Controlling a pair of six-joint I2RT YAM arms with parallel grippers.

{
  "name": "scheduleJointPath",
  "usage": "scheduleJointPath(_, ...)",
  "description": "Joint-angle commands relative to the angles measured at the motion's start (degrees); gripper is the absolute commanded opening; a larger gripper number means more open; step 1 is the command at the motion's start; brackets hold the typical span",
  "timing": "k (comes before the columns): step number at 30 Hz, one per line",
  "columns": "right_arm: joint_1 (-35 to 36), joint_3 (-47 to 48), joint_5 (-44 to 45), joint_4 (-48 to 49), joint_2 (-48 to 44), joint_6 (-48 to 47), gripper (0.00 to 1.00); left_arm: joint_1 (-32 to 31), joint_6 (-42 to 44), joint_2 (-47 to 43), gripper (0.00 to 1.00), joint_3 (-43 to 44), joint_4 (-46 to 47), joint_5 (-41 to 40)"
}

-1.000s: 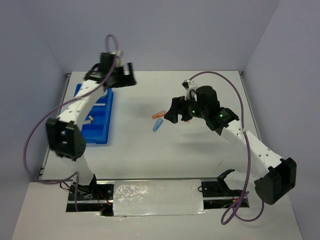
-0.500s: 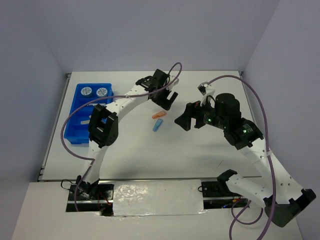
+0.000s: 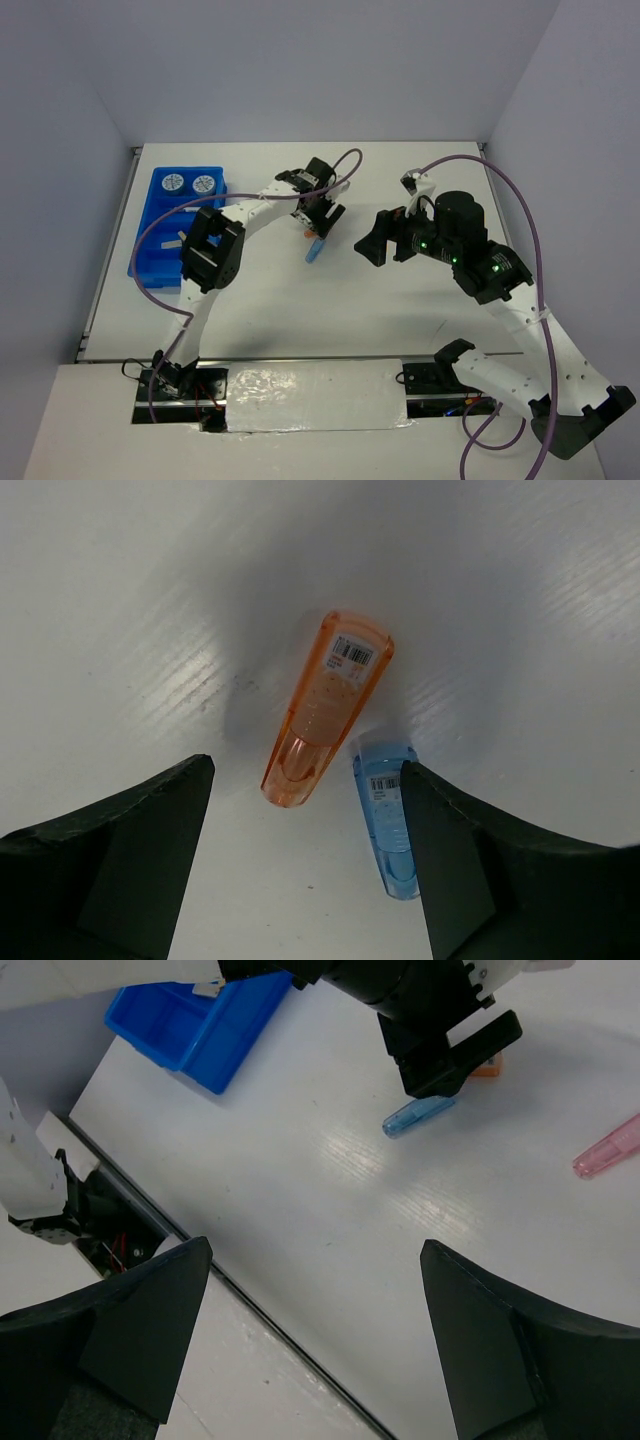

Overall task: Sort the stationery into containers
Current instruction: Pick up the pen from the center of the board.

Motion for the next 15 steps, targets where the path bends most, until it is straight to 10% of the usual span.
scheduleJointPath(1,-0.21,1.07,0.76,-0.05,-1.06,-0.57,0.93,-0.19,0.60,0.78,0.88,-1.39,1.96,-0.25)
scheduleJointPath(9,-0.30,0.28,-1.00,0.92,-0.97,0.05,0.93,-0.28,-2.38,3.24,0.79,0.89,3.90,-0.25)
scheduleJointPath(15,-0.21,0.19,-0.30,0.74,-1.32,0.22,0.93,-0.28,-2.91,5.18,0.52,0.72,2.85,-0.25)
